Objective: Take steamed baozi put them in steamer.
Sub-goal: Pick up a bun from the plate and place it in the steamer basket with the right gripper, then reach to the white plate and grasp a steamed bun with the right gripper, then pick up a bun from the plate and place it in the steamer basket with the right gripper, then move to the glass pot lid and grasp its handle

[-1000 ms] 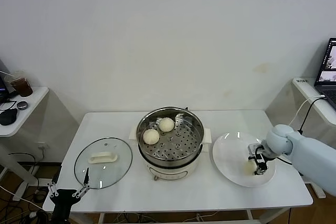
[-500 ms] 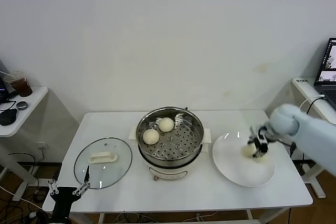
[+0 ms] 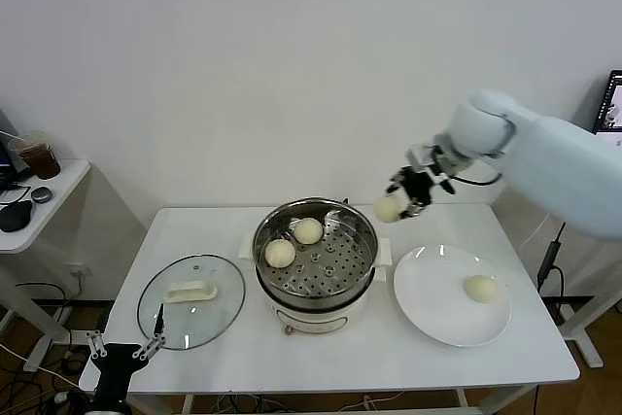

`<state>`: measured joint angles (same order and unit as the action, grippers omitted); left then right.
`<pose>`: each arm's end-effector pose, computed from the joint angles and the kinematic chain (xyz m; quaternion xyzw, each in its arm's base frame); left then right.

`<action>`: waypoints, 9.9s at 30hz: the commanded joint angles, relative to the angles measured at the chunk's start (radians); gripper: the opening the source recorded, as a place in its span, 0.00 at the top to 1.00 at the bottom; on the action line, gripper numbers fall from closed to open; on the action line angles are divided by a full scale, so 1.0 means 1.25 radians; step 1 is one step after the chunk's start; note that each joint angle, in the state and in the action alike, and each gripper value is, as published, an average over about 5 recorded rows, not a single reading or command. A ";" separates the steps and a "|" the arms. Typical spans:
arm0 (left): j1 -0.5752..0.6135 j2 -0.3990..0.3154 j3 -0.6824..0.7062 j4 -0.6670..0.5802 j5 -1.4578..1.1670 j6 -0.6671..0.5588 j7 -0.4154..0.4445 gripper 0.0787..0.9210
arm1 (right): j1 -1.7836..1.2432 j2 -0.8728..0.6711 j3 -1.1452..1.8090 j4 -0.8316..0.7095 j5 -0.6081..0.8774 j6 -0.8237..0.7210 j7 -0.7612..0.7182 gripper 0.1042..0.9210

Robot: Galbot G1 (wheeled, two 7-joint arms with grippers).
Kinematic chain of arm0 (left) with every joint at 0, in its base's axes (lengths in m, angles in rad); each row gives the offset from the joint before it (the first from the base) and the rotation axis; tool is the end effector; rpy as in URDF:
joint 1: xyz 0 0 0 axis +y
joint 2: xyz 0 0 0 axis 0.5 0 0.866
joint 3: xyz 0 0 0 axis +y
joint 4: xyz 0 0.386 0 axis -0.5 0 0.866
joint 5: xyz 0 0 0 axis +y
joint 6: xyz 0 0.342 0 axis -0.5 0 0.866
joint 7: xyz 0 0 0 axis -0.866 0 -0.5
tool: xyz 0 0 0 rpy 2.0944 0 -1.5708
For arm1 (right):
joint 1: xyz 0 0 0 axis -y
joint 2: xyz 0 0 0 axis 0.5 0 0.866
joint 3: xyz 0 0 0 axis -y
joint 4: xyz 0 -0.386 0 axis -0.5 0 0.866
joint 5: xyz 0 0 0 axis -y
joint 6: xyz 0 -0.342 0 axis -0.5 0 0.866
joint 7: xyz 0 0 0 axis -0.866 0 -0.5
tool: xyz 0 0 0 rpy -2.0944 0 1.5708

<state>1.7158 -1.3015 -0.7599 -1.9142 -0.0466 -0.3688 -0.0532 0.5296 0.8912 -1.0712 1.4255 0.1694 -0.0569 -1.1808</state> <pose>0.0963 0.1447 -0.3832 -0.0389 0.9863 0.1544 0.0430 0.5514 -0.0106 -0.0048 0.6182 -0.4446 0.6260 0.1681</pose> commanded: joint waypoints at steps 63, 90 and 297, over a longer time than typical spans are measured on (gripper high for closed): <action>-0.010 0.006 -0.005 0.008 -0.016 -0.006 -0.002 0.12 | 0.050 -0.233 -0.065 0.074 -0.172 -0.111 -0.079 0.12; -0.015 0.002 0.002 0.016 0.003 -0.003 0.001 0.12 | -0.613 -0.283 0.470 -0.189 -0.422 -0.029 0.026 0.12; -0.437 0.170 0.189 0.490 1.101 0.048 -0.200 0.12 | -1.820 0.503 1.579 0.409 -0.093 0.185 0.762 0.12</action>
<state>1.2814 -1.0979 -0.5750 -1.4124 1.2711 -0.3059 -0.3027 -1.7368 1.5116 0.9039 1.9339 0.0615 0.1806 -0.2280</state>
